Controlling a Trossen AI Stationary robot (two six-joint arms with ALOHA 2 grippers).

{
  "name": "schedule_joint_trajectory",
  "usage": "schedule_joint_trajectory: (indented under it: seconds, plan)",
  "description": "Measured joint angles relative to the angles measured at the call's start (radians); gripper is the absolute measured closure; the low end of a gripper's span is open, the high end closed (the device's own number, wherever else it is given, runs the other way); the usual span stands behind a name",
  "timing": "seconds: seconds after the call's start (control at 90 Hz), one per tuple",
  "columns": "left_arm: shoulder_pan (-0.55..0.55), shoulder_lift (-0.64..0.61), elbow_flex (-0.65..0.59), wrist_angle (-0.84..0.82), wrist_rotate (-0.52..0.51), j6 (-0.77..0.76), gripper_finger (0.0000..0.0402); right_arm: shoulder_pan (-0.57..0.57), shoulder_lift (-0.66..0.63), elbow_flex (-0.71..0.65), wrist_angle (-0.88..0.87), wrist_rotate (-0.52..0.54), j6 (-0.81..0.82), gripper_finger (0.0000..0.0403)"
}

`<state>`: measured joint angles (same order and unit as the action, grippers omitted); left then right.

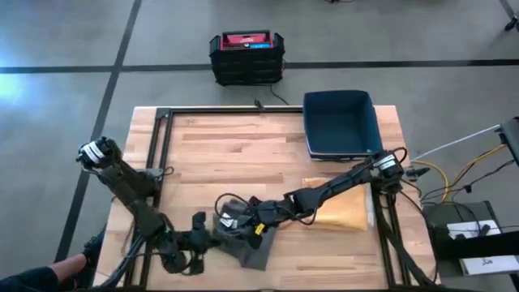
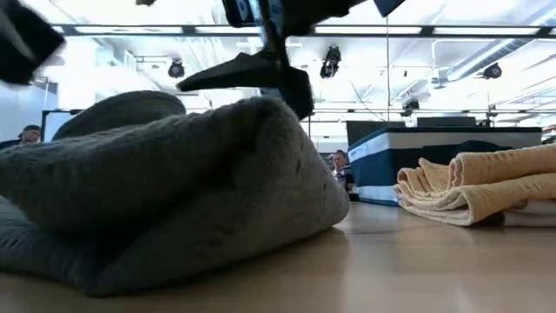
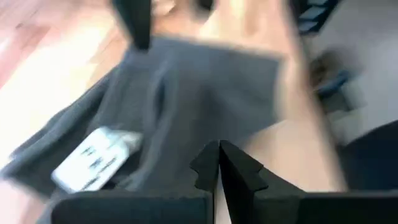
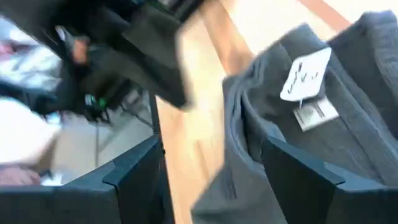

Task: Fold towel
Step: Fold the gray towel

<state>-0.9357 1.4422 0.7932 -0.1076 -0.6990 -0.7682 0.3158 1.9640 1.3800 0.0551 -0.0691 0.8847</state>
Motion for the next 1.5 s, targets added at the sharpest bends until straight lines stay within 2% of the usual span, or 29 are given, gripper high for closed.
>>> schedule_joint_trajectory:
  seconds: [0.167, 0.244, 0.311, 0.378, 0.456, 0.567, 0.644, 0.778, 0.922, 1.056, 1.144, 1.267, 1.389, 1.5]
  plan:
    - [0.015, -0.023, 0.034, 0.004, -0.058, 0.114, 0.0402, 0.036, -0.075, 0.001, -0.232, 0.002, -0.170, 0.0156]
    - [0.045, -0.018, 0.034, 0.007, -0.102, 0.153, 0.0402, 0.069, -0.076, 0.001, -0.344, 0.080, -0.256, 0.0161]
    - [0.098, -0.001, 0.024, 0.013, -0.095, 0.174, 0.0402, 0.097, -0.056, -0.002, -0.397, 0.199, -0.321, 0.0166]
    - [0.154, 0.022, 0.014, 0.038, -0.040, 0.194, 0.0402, 0.114, -0.019, -0.001, -0.371, 0.262, -0.379, 0.0172]
    - [0.217, 0.048, 0.010, 0.072, 0.035, 0.246, 0.0402, 0.120, 0.038, -0.002, -0.341, 0.281, -0.433, 0.0180]
    - [0.277, 0.069, 0.010, 0.128, 0.088, 0.304, 0.0402, 0.118, 0.093, -0.003, -0.266, 0.333, -0.450, 0.0193]
    - [0.301, 0.074, 0.009, 0.130, 0.189, 0.312, 0.0402, 0.114, 0.114, -0.002, -0.265, 0.354, -0.450, 0.0201]
    - [0.281, 0.071, -0.006, 0.116, 0.380, 0.247, 0.0402, 0.114, 0.123, -0.002, -0.329, 0.367, -0.446, 0.0210]
    - [0.178, 0.068, -0.010, 0.031, 0.457, 0.101, 0.0402, 0.114, 0.119, -0.001, -0.371, 0.384, -0.443, 0.0215]
    - [0.068, 0.065, -0.010, -0.057, 0.455, -0.060, 0.0402, 0.114, 0.118, -0.001, -0.372, 0.384, -0.451, 0.0217]
    - [0.023, 0.046, -0.002, -0.095, 0.374, -0.131, 0.0402, 0.114, 0.115, 0.002, -0.375, 0.384, -0.458, 0.0217]
    - [0.007, -0.004, 0.011, -0.123, 0.239, -0.134, 0.0402, 0.114, 0.098, 0.025, -0.393, 0.383, -0.482, 0.0217]
    - [0.008, -0.042, 0.011, -0.206, 0.210, -0.132, 0.0402, 0.114, 0.066, 0.080, -0.440, 0.384, -0.503, 0.0217]
    - [0.007, -0.069, 0.011, -0.265, 0.128, -0.135, 0.0402, 0.103, 0.061, 0.130, -0.440, 0.402, -0.596, 0.0217]
